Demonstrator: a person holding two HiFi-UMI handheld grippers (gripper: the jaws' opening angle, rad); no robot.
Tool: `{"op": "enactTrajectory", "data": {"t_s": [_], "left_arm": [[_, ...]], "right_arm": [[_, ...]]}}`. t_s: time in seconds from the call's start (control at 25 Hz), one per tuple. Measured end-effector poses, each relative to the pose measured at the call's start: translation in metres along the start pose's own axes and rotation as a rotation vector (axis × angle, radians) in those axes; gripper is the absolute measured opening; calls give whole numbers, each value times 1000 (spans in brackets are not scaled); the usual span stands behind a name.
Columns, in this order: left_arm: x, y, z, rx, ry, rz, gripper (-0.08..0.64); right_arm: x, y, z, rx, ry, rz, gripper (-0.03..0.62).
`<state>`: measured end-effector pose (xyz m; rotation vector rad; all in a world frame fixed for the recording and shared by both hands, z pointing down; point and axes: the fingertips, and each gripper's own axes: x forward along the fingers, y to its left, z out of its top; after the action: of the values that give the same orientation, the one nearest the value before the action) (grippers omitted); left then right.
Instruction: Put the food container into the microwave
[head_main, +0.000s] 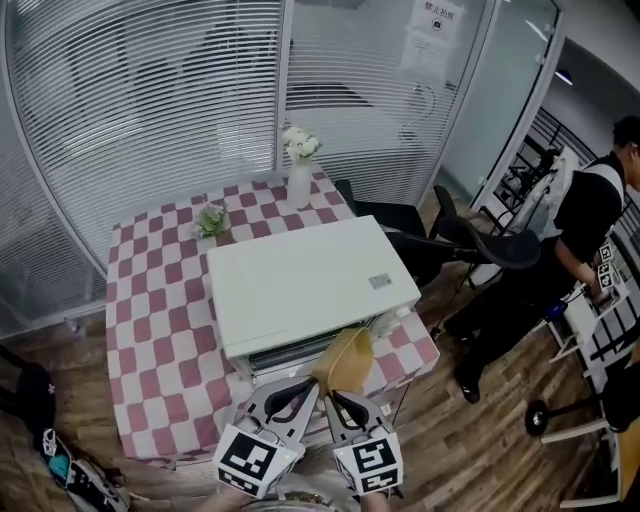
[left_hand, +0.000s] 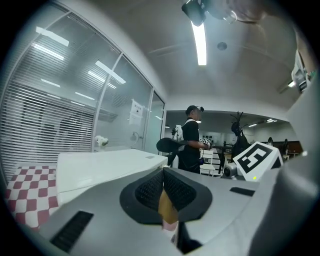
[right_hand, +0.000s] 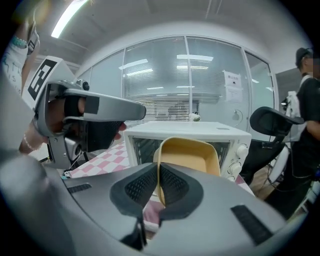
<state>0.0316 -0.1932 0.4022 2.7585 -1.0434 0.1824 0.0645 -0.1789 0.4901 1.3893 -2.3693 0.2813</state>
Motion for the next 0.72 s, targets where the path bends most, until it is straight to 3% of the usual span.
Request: {"op": "enactTrajectory", "data": {"t_s": [0.16, 0.72], "left_arm": [[-3, 8, -7, -15, 26, -1, 12], [9, 36, -10, -49, 27, 107, 12]], "right_arm": [[11, 2, -6, -26, 50, -2, 6], [52, -5, -22, -120, 153, 104, 6]]}}
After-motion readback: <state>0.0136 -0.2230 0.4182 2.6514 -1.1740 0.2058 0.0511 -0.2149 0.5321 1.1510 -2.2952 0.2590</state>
